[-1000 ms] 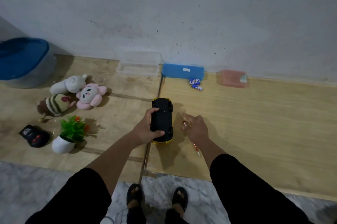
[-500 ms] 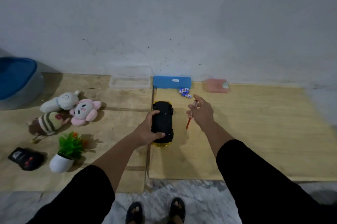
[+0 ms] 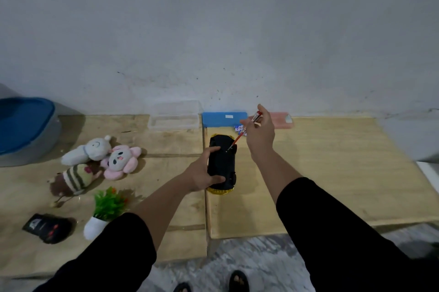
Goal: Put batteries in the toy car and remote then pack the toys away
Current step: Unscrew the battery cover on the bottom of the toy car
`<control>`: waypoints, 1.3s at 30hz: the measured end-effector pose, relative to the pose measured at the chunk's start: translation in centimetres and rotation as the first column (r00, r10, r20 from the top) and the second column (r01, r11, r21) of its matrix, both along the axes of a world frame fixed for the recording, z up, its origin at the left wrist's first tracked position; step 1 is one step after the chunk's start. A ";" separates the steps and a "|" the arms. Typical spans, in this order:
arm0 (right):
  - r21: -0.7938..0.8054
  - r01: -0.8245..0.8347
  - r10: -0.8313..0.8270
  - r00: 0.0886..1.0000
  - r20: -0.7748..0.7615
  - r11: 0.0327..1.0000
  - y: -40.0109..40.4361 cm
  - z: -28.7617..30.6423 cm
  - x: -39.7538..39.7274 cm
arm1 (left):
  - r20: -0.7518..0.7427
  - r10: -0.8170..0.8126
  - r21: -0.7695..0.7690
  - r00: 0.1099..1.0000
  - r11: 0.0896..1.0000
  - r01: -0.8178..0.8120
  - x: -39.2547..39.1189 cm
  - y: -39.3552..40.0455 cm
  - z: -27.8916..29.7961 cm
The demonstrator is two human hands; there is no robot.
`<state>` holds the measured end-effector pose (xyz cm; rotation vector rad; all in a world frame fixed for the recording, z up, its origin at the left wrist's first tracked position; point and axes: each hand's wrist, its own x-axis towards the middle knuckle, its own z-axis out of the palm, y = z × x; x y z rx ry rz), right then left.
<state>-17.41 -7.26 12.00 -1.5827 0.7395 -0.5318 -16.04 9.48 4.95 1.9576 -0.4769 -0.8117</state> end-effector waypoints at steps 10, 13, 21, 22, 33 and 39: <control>-0.055 -0.008 0.009 1.000 0.014 0.998 1.8 0.1 -0.2 | -0.041 -0.016 -0.009 0.999 1.000 0.016 0.3 1.4 0.2; -0.054 -0.010 0.011 1.000 0.010 0.999 2.2 0.1 -0.2 | -0.044 -0.005 -0.012 0.999 1.000 0.005 0.6 1.7 0.2; -0.046 0.005 -0.004 1.000 0.017 0.999 2.8 0.2 0.1 | -0.046 -0.022 -0.014 0.999 1.000 0.022 1.1 2.1 0.5; -0.047 0.006 -0.005 1.000 0.018 0.999 2.8 0.3 0.1 | -0.047 -0.025 -0.015 0.999 1.000 0.025 1.1 2.1 0.5; -0.071 0.005 -0.002 0.999 0.038 0.997 2.5 0.4 0.1 | -0.088 -0.050 -0.041 0.995 0.998 0.046 1.2 1.8 0.7; -0.100 -0.015 0.019 0.999 0.040 0.995 2.4 0.3 0.3 | -0.127 -0.050 -0.044 0.991 0.998 0.044 1.1 1.7 1.1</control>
